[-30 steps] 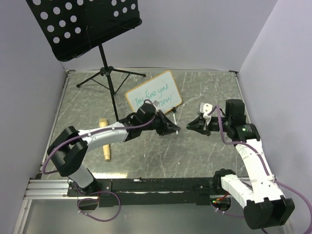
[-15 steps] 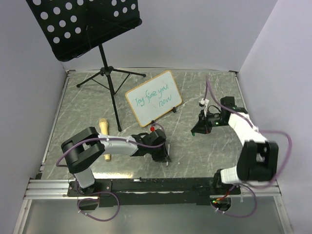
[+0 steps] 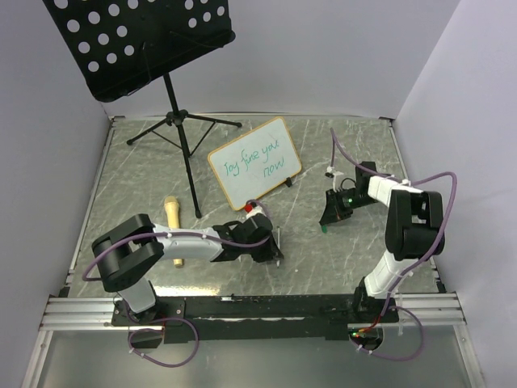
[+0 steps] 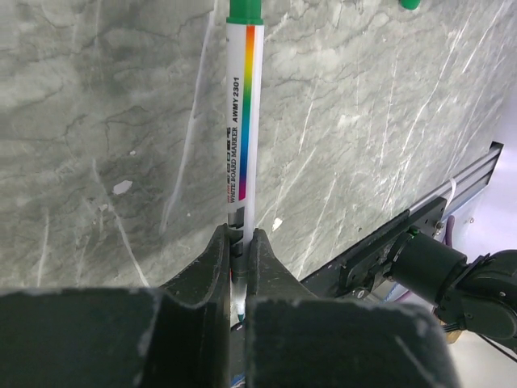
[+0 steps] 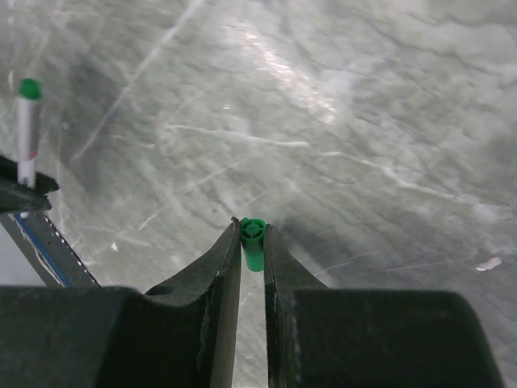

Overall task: Write a sentence on the whiteboard
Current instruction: Put down the pen cap at the center of the board, then pass from the left arm to the right

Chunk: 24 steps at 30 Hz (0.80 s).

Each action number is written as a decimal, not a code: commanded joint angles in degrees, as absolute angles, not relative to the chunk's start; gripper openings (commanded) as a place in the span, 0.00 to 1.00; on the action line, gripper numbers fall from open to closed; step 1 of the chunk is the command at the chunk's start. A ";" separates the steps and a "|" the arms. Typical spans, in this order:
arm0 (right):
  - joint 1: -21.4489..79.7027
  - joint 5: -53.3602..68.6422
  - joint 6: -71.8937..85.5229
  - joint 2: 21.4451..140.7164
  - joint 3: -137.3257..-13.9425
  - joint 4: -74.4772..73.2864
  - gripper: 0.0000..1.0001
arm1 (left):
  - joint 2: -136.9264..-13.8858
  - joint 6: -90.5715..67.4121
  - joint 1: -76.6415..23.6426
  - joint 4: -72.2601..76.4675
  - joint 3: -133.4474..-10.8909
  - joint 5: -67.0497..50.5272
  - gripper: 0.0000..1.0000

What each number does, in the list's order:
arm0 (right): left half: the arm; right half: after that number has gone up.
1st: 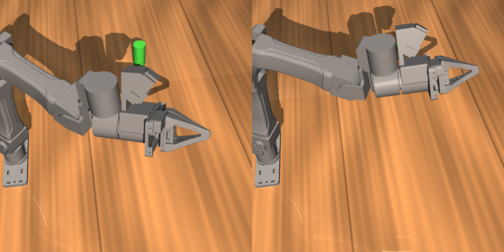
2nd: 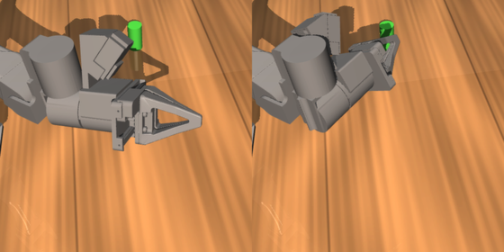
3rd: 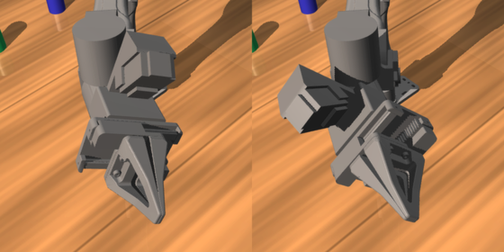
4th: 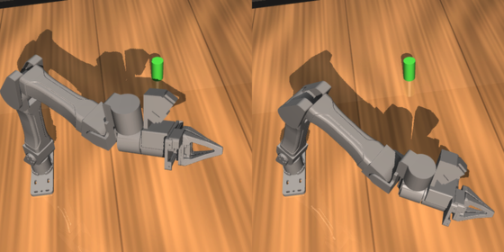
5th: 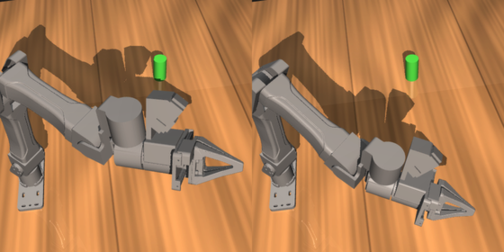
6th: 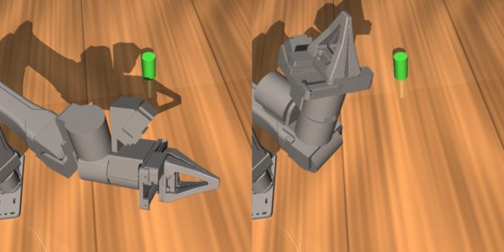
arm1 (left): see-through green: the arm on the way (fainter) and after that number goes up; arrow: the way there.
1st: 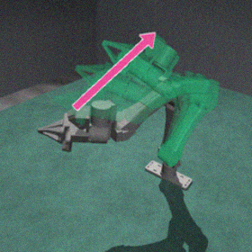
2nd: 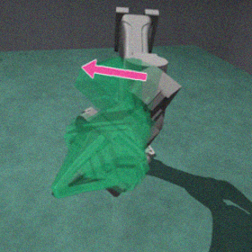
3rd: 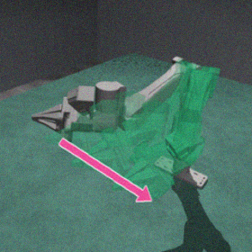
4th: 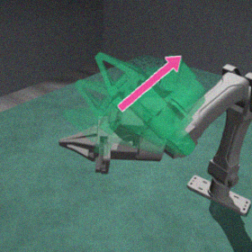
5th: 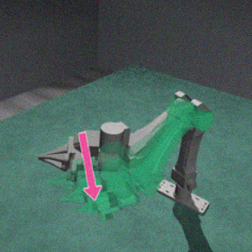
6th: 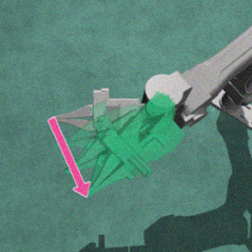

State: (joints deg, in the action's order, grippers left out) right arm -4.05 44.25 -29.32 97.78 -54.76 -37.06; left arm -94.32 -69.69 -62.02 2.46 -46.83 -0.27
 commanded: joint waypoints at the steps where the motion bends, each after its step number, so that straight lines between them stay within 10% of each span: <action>1: -4.57 40.87 -25.31 99.58 -57.83 -35.86 0.05 | -91.67 -72.42 -61.88 4.83 -45.44 2.46 0.01; 16: -5.27 42.96 -33.20 90.01 -60.91 -42.18 0.58 | -88.51 -64.17 -57.66 9.31 -42.36 -4.65 0.01; 23: -4.75 62.29 -90.45 81.04 -64.51 -68.42 0.79 | -87.27 -39.57 -55.55 7.15 -44.64 -21.69 0.01; 24: -4.66 64.23 -99.14 80.77 -64.69 -77.78 1.00 | -87.54 -35.55 -54.94 6.25 -45.61 -24.41 0.01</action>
